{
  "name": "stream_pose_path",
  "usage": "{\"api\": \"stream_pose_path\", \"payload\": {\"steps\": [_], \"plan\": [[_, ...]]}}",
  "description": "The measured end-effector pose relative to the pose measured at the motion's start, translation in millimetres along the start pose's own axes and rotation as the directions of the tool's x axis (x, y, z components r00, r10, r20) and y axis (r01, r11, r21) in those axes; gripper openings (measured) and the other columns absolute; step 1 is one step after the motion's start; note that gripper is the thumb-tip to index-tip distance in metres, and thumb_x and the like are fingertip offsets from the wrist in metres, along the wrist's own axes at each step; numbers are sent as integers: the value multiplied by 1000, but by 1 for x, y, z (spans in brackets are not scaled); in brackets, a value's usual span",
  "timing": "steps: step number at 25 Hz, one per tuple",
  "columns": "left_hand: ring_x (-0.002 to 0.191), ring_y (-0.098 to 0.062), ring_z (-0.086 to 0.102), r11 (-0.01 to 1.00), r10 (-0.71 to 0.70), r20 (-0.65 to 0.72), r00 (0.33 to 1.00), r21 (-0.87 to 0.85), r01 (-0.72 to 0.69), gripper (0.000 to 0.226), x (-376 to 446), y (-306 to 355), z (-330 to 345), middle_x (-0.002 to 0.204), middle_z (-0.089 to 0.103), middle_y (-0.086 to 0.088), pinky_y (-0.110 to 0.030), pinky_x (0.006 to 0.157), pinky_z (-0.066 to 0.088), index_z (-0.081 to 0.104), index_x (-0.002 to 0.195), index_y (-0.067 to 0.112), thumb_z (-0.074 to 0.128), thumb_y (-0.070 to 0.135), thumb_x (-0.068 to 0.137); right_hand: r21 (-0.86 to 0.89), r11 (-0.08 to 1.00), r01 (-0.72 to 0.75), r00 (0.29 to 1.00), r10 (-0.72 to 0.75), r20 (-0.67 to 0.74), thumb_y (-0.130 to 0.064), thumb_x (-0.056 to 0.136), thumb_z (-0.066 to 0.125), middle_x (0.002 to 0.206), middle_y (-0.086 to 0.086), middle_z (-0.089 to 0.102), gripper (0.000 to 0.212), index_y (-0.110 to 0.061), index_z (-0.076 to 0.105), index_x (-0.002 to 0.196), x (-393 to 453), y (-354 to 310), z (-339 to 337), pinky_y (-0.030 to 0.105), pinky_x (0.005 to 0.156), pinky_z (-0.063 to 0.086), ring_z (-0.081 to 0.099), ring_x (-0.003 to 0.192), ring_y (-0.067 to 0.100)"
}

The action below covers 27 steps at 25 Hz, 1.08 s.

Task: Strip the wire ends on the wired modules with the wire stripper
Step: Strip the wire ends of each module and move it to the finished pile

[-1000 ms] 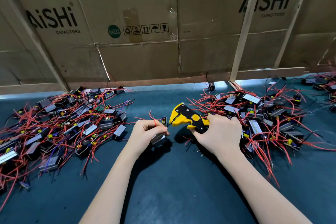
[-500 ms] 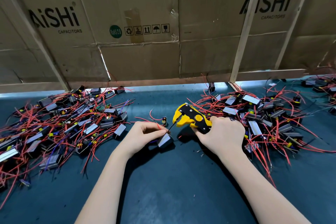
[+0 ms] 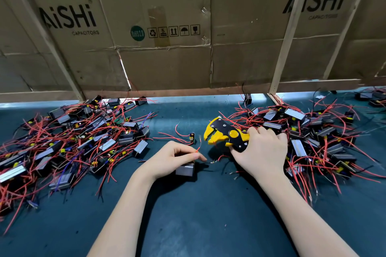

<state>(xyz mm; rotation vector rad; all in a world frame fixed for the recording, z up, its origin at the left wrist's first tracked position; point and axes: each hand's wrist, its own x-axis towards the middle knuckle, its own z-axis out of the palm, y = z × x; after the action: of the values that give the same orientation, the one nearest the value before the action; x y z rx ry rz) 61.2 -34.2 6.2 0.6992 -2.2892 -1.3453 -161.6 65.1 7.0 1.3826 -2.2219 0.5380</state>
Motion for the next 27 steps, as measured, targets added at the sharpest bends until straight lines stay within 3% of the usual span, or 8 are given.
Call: {"api": "stream_pose_path", "payload": {"steps": [4,10,16,23,27], "plan": [[80,6,62,1000,-21,6,1000,-4,21,20,2,1,2,88,75,10,-8,77,42,79,95,14,60,19,97,-41,994,106,991,-102,91,-59,61,73,79,5,65,51,-14,64,81,-1,-1,0,39,74,33,60,80,29],[85,-3,65,998,-57,28,998,-21,57,19,2,-1,1,92,77,0,-12,80,45,79,92,13,61,15,96,-14,986,166,982,-164,89,-60,60,72,74,1,63,47,-17,59,73,-2,-5,-1,37,70,30,60,75,28],[85,-5,64,997,-71,49,996,-36,73,19,2,-1,1,92,77,-1,-14,81,45,79,91,12,61,16,96,-37,983,182,977,-177,121,-74,71,53,76,-4,62,50,-25,48,72,0,-3,-2,36,67,18,62,77,22],[84,-4,65,994,-85,54,995,-62,88,19,0,1,0,93,77,-1,-12,80,45,80,90,11,62,16,95,-33,984,178,972,-170,162,-77,76,47,79,-1,66,52,-25,50,69,-2,-7,-5,34,66,24,63,80,25],[80,-1,62,992,-83,33,996,-89,85,20,-1,5,0,93,77,-2,-12,79,45,81,86,17,62,15,94,-6,989,148,981,-146,125,-67,70,66,69,6,67,49,-19,62,66,-4,-11,-9,30,59,28,64,68,30]]}}
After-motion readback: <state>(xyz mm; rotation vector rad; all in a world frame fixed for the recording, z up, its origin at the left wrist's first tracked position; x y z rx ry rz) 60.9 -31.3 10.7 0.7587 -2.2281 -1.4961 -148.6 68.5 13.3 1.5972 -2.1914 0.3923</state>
